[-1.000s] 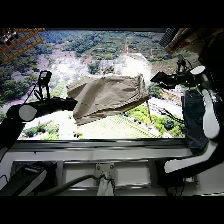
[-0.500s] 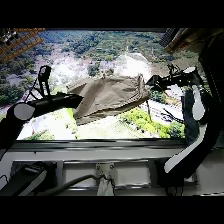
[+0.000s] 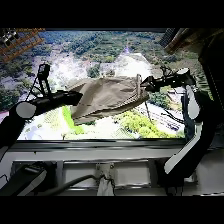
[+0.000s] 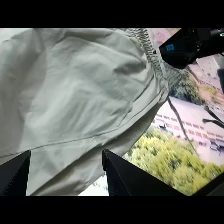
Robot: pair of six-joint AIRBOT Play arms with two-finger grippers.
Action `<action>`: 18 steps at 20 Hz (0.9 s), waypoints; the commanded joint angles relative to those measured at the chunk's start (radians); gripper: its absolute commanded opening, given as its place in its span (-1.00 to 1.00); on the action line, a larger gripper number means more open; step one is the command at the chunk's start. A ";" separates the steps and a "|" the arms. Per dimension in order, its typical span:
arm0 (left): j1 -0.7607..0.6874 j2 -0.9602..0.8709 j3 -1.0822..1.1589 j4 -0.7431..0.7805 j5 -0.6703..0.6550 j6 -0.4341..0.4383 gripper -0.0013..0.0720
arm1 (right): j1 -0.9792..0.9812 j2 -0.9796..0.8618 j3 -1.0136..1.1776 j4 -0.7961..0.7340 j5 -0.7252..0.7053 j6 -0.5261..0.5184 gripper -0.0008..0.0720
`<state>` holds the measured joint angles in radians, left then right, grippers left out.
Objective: Fold the clothes and pants, and hang the long-sleeved shirts on hangers.
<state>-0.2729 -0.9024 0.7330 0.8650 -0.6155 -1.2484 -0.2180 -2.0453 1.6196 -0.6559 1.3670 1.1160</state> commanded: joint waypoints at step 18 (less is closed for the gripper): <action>-0.002 -0.056 0.001 -0.094 -0.038 0.000 -0.13 | 0.064 0.366 -0.482 -0.021 -0.037 0.024 -0.88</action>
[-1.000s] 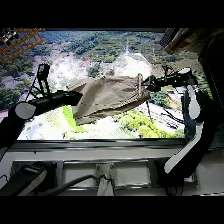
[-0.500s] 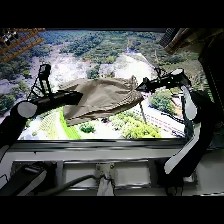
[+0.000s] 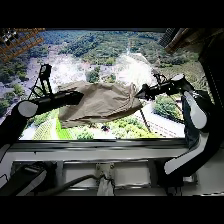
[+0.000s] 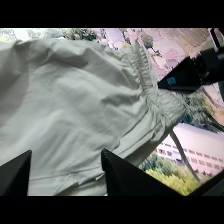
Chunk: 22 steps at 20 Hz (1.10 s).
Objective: Fold the clothes and pants, and hang the long-sleeved shirts on hangers.
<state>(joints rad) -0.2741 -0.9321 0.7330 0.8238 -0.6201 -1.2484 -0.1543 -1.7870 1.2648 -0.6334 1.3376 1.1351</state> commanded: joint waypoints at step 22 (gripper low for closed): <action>-0.524 -0.650 0.264 -0.440 0.002 -0.057 -0.69 | 0.001 0.819 -0.266 -0.432 0.039 0.532 -0.88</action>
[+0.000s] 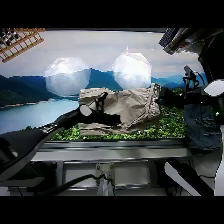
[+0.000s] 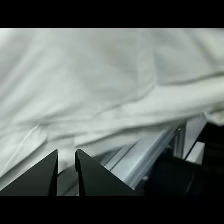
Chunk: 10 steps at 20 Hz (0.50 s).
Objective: Fold the clothes and pants, and hang the long-sleeved shirts on hangers.
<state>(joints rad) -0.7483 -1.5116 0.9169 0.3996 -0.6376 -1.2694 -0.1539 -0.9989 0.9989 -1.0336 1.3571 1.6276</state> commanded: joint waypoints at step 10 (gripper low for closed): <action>-0.093 -0.197 0.144 -0.035 -0.029 -0.130 -0.96 | 0.020 0.031 0.003 -0.006 0.029 0.039 -0.88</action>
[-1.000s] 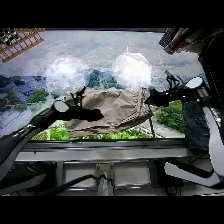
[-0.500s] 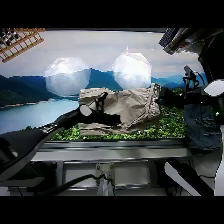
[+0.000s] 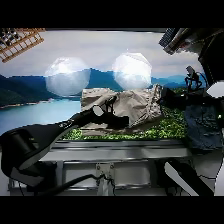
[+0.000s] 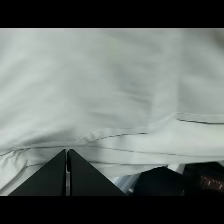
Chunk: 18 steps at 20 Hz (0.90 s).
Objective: Fold the clothes and pants, and hang the long-sleeved shirts on hangers.
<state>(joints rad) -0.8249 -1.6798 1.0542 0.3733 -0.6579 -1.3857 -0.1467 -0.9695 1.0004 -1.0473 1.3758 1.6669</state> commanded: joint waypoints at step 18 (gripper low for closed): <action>-0.041 -0.047 0.006 0.098 0.065 -0.112 -0.96 | 0.209 0.002 0.161 -0.002 0.078 0.091 -0.88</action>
<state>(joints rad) -0.8654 -1.7252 1.0611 0.4461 -0.6079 -1.4826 0.0353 -0.9672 1.1500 -1.0485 1.4425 1.7390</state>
